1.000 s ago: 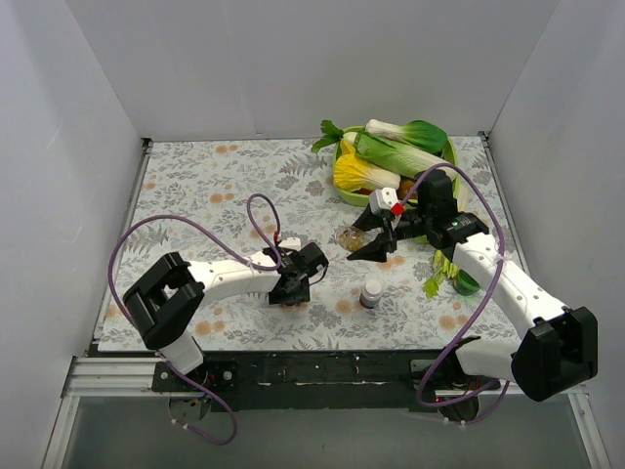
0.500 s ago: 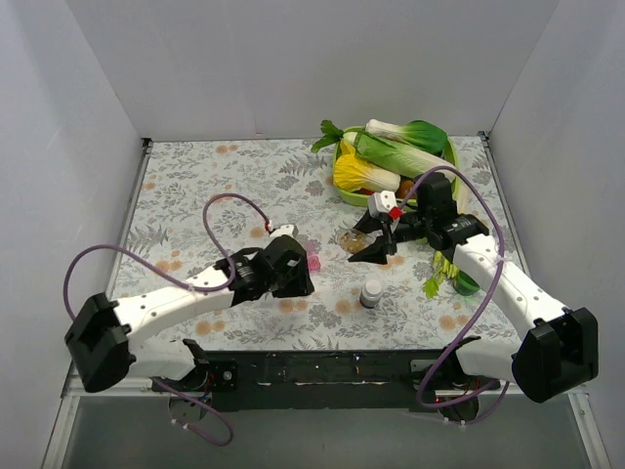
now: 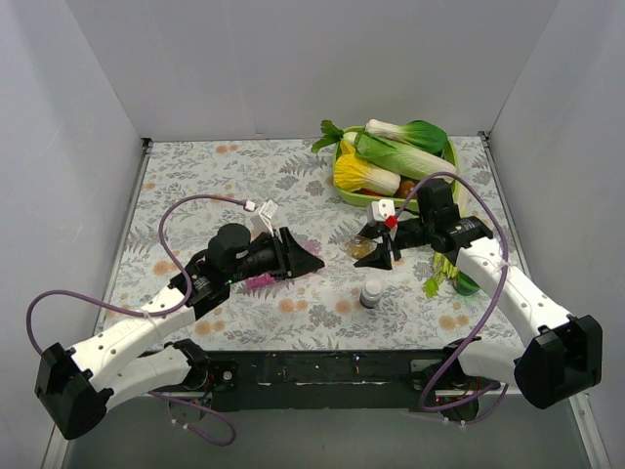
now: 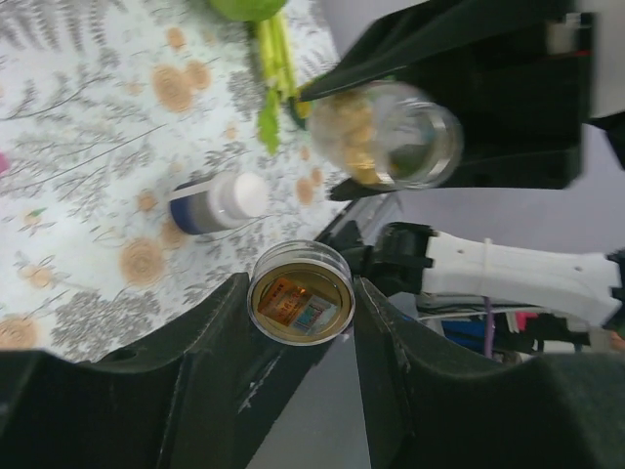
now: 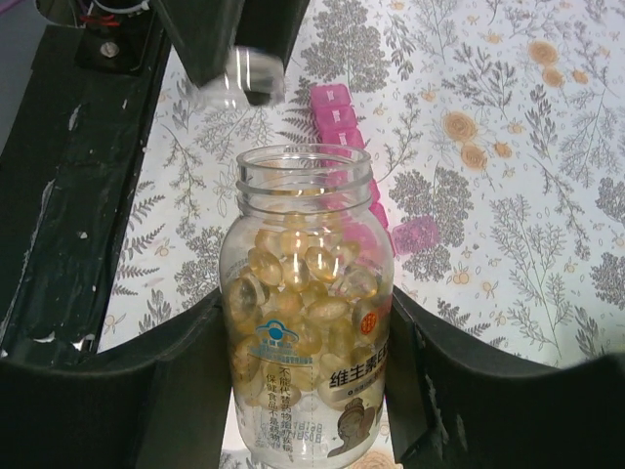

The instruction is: Sort the pills into containers

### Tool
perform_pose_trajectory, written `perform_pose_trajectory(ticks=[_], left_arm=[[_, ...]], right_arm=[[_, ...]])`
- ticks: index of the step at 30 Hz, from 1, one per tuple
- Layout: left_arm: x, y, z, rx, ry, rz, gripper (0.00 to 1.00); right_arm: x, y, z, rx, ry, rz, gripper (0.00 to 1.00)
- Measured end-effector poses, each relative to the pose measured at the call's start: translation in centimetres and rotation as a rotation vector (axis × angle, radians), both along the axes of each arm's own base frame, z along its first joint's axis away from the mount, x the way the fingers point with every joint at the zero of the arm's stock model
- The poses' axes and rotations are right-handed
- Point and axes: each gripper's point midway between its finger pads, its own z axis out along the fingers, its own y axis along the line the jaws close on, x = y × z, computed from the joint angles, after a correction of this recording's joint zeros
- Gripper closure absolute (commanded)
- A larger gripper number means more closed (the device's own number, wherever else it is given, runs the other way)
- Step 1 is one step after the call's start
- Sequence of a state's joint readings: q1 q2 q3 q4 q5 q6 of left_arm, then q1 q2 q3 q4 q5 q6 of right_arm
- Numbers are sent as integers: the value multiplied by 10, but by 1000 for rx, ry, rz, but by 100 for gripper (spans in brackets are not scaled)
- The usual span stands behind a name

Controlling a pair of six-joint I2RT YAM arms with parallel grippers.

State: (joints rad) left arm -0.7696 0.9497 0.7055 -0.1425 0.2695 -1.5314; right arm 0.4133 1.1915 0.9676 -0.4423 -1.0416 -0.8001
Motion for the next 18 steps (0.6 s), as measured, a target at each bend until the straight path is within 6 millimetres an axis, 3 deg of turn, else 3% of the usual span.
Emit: perform_pose_trajectory(ticks=[7,18], left_arm=[[-3,-19,52,-215,-78,-106,78],[9,-35,35,-229,9,-115,78]], right_arm=[[0,-10,-16,-84,16,-44,96],[-13,-9,-28,-183,30,-40,96]])
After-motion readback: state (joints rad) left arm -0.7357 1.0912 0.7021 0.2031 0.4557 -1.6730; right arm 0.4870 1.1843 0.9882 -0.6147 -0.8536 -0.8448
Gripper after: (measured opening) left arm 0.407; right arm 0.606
